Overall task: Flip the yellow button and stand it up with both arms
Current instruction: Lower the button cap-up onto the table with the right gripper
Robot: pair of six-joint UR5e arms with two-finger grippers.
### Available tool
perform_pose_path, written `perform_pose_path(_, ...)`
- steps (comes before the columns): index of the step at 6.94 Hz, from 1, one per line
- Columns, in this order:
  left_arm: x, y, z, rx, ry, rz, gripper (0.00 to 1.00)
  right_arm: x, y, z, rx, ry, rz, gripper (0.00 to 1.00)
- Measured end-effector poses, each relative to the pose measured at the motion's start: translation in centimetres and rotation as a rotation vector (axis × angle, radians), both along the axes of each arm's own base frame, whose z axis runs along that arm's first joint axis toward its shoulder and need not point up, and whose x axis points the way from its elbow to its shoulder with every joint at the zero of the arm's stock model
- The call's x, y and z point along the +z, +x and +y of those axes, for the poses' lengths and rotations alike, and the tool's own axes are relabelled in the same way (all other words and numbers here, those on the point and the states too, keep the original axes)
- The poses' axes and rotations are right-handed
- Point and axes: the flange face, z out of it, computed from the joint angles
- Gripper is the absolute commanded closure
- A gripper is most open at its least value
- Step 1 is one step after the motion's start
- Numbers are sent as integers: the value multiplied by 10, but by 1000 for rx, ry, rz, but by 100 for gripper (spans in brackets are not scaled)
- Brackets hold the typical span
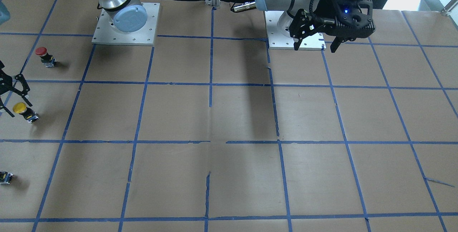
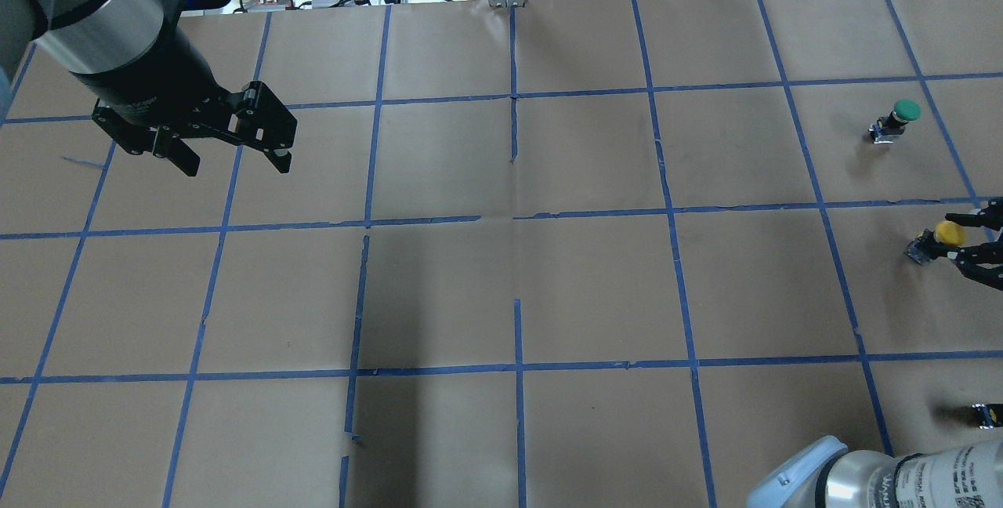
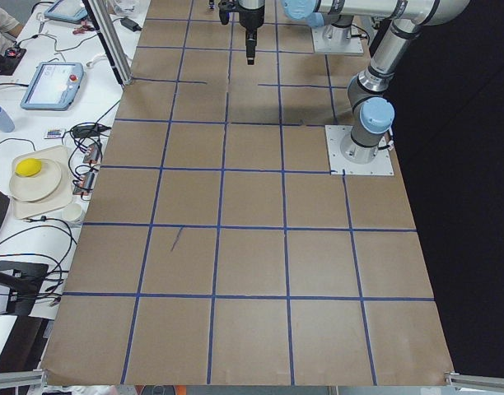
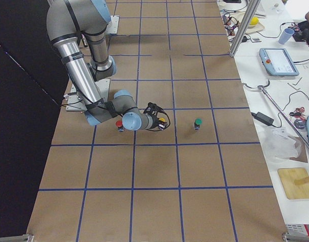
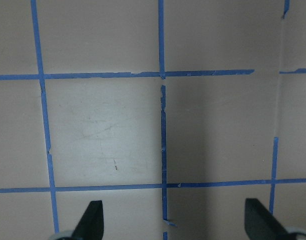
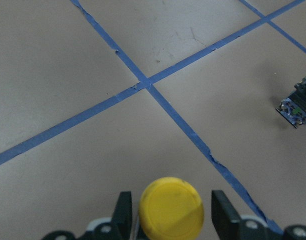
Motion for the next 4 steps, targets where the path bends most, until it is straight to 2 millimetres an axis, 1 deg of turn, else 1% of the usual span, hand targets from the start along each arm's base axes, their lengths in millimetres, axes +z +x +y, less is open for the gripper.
perform_pose_path(1,2,-1,3,-3,3,1,1,7,0,-1,-37,21,-7,0)
perform_pose_path(2,2,-1,4,-4,7,3,1,22,1,-1,-109,67,-10,0)
perform_pose_path(3,0,-1,3,-4,12,6,1,49,8,0,-203,127,8,0)
perform_pose_path(4,-2,-2,3,-3,16,8,1,79,23,-1,-302,179,33,0)
